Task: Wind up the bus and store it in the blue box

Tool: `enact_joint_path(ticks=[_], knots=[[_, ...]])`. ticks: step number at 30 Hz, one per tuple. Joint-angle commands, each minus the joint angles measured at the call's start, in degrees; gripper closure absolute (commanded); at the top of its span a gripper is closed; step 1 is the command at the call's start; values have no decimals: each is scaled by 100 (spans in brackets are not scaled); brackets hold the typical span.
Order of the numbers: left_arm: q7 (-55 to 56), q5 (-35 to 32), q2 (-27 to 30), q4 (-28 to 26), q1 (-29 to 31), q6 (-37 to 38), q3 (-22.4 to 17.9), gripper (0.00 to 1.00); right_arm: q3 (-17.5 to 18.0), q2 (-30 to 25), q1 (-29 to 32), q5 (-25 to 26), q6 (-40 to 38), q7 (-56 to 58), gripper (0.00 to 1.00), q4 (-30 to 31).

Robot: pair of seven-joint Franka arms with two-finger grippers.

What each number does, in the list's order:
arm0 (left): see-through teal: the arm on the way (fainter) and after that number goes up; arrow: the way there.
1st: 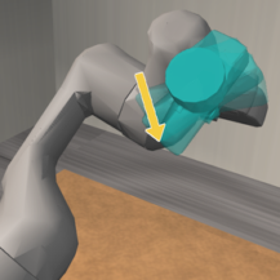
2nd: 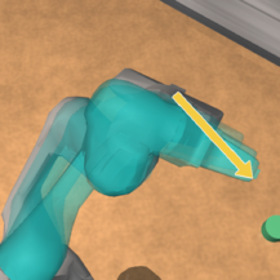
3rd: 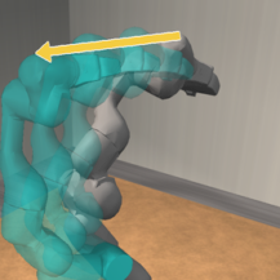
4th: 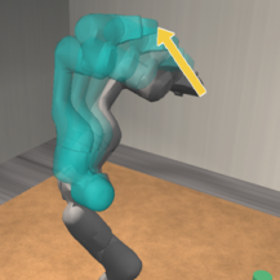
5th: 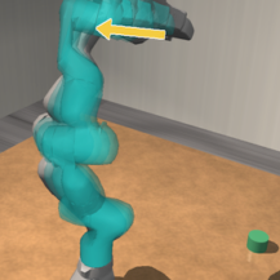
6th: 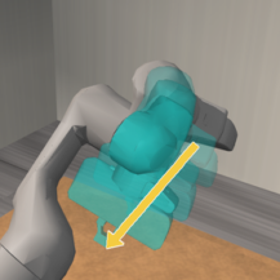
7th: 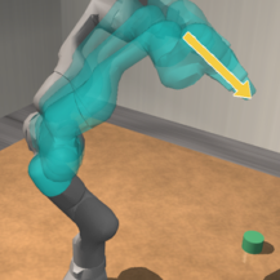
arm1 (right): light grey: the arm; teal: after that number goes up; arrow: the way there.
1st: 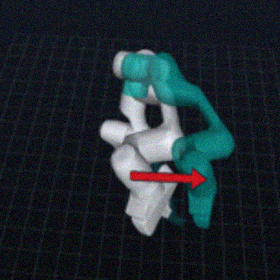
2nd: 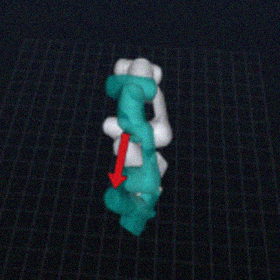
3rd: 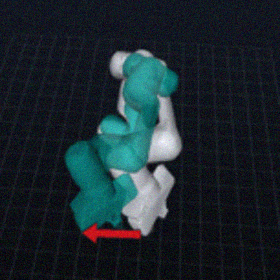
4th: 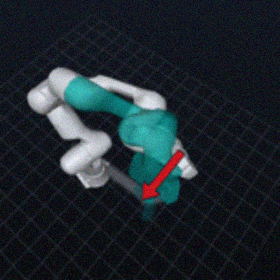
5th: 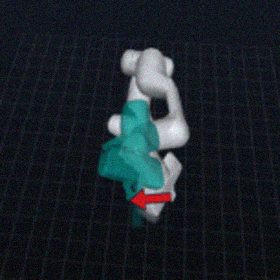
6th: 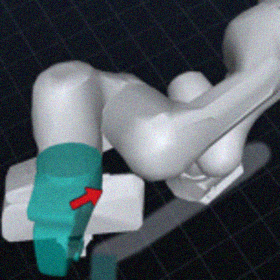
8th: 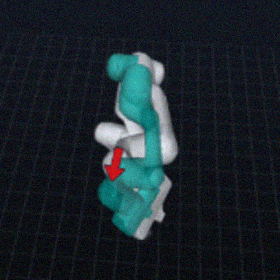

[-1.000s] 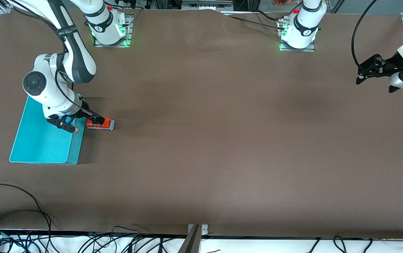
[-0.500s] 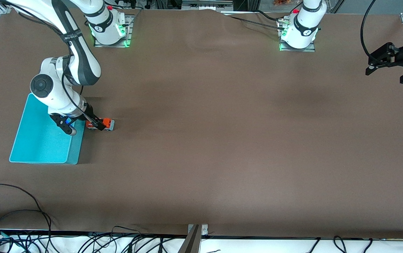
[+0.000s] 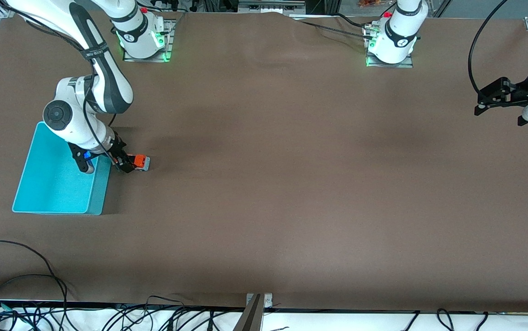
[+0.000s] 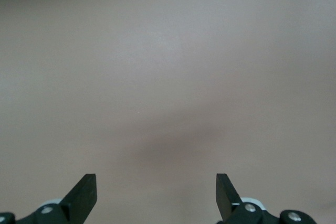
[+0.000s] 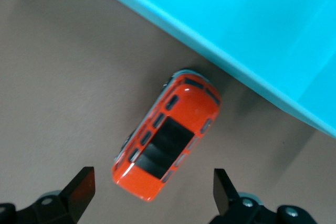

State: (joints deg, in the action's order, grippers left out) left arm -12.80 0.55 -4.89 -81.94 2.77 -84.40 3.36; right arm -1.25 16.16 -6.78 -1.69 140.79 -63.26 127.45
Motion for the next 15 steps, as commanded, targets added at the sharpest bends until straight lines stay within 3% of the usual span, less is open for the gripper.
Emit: enact_joint_path(ticks=[1,15], knots=[[5,-134,-187,196,14,-77,-2,0,-60,-34,72,-51,124,-212,0,131],[14,-196,-231,188,22,-59,25,0,-77,309,90,-51,572,-318,0,113]])
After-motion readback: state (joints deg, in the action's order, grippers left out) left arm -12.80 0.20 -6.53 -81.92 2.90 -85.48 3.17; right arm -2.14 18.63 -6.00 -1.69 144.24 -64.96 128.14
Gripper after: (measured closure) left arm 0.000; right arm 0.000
